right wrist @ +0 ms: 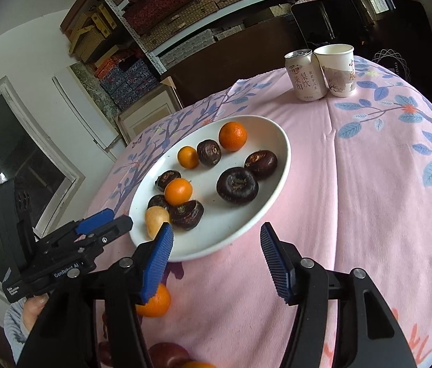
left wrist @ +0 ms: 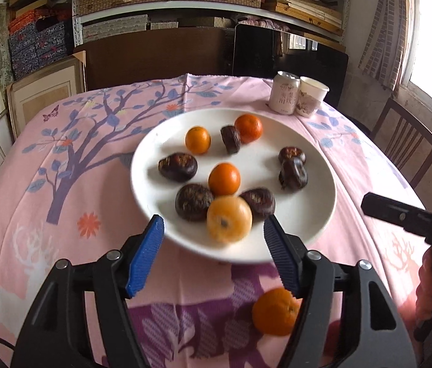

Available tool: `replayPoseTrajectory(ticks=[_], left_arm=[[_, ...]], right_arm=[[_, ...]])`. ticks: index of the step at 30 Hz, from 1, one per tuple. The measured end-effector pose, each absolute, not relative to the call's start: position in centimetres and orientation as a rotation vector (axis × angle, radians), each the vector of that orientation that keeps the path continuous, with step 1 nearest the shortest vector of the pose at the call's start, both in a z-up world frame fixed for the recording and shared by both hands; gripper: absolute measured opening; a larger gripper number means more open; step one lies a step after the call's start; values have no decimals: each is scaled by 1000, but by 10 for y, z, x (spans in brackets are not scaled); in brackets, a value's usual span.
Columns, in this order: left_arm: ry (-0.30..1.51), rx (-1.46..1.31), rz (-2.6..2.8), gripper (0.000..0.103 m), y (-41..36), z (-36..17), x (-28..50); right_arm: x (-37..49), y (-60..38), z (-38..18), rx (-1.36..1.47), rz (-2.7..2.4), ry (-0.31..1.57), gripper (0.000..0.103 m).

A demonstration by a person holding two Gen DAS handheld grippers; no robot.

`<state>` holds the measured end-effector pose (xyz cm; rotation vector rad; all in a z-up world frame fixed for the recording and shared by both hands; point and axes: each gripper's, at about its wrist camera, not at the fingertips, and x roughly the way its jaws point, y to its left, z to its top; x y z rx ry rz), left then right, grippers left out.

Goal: Organize fruits
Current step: 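Lower both held dark fruits onto the white plate and open both tools, then grasp a large orange with left tool while right tool grasps the yellow-orange citrus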

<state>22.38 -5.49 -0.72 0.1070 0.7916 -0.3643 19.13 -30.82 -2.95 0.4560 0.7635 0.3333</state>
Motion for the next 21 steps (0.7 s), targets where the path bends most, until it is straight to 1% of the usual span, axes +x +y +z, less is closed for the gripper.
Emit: replayPoseTrajectory(ticks=[2,5,6,7,8,14,18,19,21], left_arm=[[791,121,-403,67,-53,-16,208],[789,144,-457,67,-59,-23,189],[785,162,-469,68,-63,-24,184],[781,182,-478,74,-68,-25,181],[776,206,-478,76,-72,-26,178],[816,311,-488,76,-89,-43,174],[831,308,-479,76,-88,-47,178],[841,297,-485,75,-87,-47,179],[856,286,-508,70,-87,-49,180]], right_arm=[[177,-308,-32,448,333,758,61],[159,-310,-36,453,332,750,65],[156,-311,-38,457,328,751,65],[155,-312,-39,460,325,753,65],[155,-313,-39,462,325,755,65],[154,-313,-38,458,332,757,66],[153,-312,-36,449,330,755,67],[152,-311,-36,446,330,754,67],[152,-311,-35,443,329,754,68]])
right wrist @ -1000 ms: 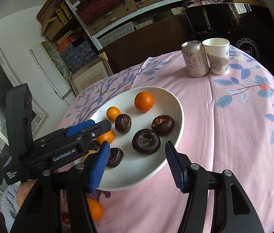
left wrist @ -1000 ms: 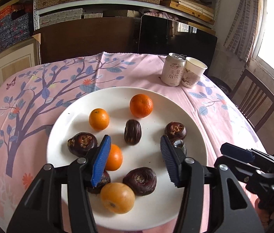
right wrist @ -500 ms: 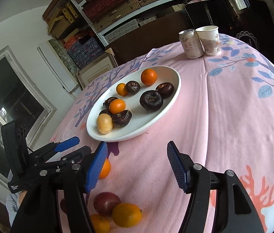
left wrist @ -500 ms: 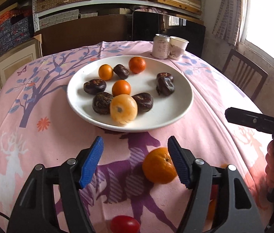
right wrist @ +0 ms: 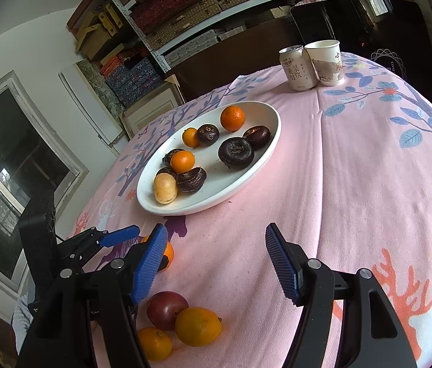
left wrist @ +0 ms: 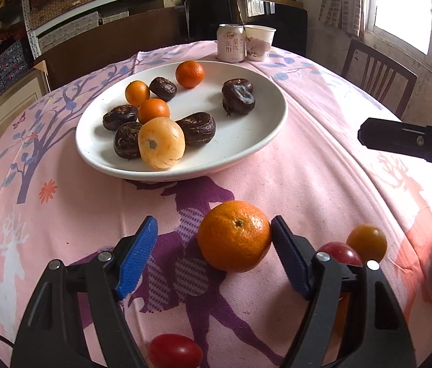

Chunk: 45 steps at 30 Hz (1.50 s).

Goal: Organize fruits
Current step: 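Grasp a large orange with left tool while right tool grasps the yellow-orange citrus, then carry both held fruits over the white plate and open both tools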

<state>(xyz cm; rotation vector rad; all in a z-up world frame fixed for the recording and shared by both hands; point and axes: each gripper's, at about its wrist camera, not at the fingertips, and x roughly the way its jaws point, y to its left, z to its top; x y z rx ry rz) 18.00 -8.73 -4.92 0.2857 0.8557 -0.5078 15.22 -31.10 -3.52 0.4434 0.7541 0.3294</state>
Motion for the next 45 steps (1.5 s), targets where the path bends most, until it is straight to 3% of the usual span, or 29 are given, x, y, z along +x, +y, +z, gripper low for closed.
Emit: replayPoseTrajectory(ticks=[2,4,18,25,34,45], left_arm=[[856,296,-531,54,-92,-50,177],[859,314,-546,47,-97,-52,176],[803,110,-442,47,-39,-30,184],[813,77,-412,47,-27,-32,188],[839,84,-402,47,-27,-38,191],[816,71,-379,47,-25,-32,190]], right_arm=[[153,-311,-35,443,329,758,68],[153,-311,-36,441,326,762,68],[122,-293,-49,326,366,813,67],[108,-281,-60,278,432,884,43],[113,-275,-70,305,492,956,38],[111,-288,-63,371,468,884,37]])
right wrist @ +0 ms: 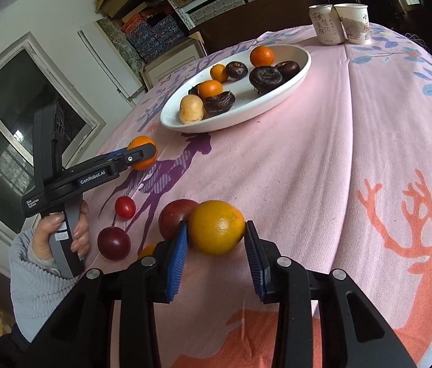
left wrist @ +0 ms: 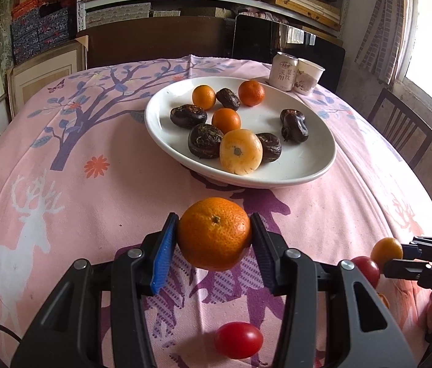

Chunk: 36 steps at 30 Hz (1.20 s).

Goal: Organize fruits
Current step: 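Carry both held fruits over the white plate and open both tools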

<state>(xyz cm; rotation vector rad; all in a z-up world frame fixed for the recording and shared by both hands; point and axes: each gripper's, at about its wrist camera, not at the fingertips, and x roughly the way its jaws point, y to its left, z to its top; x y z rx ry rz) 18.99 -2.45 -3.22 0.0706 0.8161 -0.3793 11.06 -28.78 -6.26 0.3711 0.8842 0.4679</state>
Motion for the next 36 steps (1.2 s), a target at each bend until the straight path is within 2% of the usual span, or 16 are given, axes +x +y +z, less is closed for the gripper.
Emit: replayPoseTrajectory(ticks=[10,17,36], left_arm=[[731,116,-357,47,-50,12,214],[663,174,-258,47,-74,23,236],[698,141,-219,47,-75,-1,281]], right_arm=[[144,-303,-7,373,399,765,37],[188,-293,23,326,287,690,37],[236,-272,-10,255,202,722,37]])
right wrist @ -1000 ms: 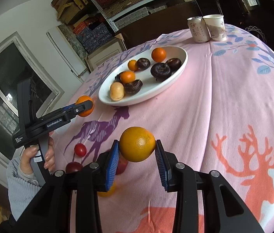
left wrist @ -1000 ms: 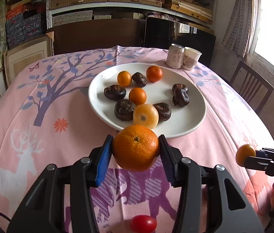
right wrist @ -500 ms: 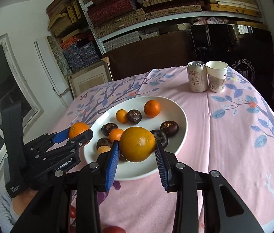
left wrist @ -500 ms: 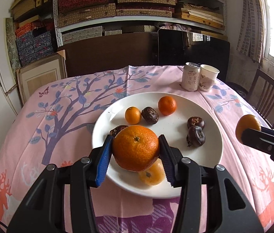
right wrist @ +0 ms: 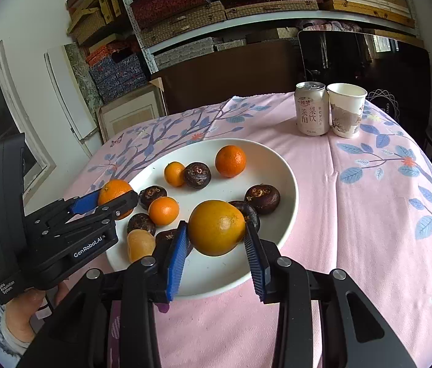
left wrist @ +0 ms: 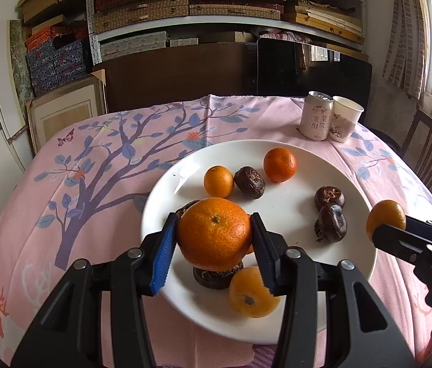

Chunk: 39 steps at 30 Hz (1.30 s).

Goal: Organize fruits
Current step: 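Carry both held fruits over the white plate and open both tools, then move both open tools toward the red fruits on the cloth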

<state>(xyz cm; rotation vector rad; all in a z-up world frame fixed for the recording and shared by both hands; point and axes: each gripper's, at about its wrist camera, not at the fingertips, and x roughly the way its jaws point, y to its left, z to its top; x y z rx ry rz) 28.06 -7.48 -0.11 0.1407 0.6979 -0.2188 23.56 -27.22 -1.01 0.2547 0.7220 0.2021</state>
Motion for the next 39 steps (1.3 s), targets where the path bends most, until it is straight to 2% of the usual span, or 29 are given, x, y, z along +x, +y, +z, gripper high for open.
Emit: replayPoseTrajectory(ticks=[20,21,23,24,28,36,39], left_arm=[[706,166,-213,47,-82,-9,288],[701,167,-209,50,-83,-9,288],[673,171,-186,74,-81,-6,285],[657,174,-175,78,-81,-3,283],[649,180,-180,79,-82,0,280],[618,197,-145,93,-79,3,271],[611,204,-137,95,-77,4,267]], right_arm=[[249,-264,-23,248,190,742,38],[249,-264,-23,253,192,738,39],[249,-266,-22,261,190,723,59],[248,-267,-21,262,186,718,63],[243,-269,-16,269,186,691,63],[235,-281,-20,333,181,703,63],[231,-283,-21,345,179,702,63]])
